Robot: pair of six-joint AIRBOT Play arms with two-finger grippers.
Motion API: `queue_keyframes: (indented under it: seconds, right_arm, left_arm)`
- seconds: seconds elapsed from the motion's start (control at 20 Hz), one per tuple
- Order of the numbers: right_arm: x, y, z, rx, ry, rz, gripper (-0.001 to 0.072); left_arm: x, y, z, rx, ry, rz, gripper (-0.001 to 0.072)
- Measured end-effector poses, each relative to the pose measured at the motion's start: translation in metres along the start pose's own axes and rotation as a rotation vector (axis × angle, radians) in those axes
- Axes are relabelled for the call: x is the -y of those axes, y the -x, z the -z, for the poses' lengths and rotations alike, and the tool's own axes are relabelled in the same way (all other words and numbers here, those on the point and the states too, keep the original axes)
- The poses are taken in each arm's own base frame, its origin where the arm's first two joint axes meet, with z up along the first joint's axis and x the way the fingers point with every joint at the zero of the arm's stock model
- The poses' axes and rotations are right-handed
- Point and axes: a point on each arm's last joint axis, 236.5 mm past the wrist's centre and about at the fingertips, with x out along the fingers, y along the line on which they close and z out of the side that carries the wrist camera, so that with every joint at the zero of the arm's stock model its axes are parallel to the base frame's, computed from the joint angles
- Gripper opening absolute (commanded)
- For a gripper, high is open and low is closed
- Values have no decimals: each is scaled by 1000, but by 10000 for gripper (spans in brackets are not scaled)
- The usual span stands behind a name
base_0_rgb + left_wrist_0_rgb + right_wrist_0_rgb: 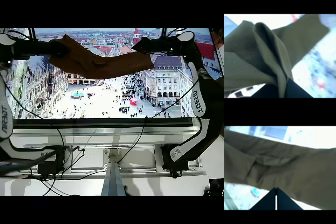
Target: Fold the clothes and pants, and hang the long-sleeved shirts on hangers.
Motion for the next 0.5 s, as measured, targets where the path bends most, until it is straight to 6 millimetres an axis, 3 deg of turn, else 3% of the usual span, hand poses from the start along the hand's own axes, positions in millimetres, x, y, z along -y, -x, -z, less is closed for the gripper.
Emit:
queue_keyframes:
  seconds: [0.25,0.5]
  right_arm:
    - [-68,-76,39,-69,52,14,9]
    - [-151,-149,114,-169,85,-36,9]
  left_arm:
    - [58,62,-4,18,59,-9,20]
    - [83,100,-7,65,33,-49,20]
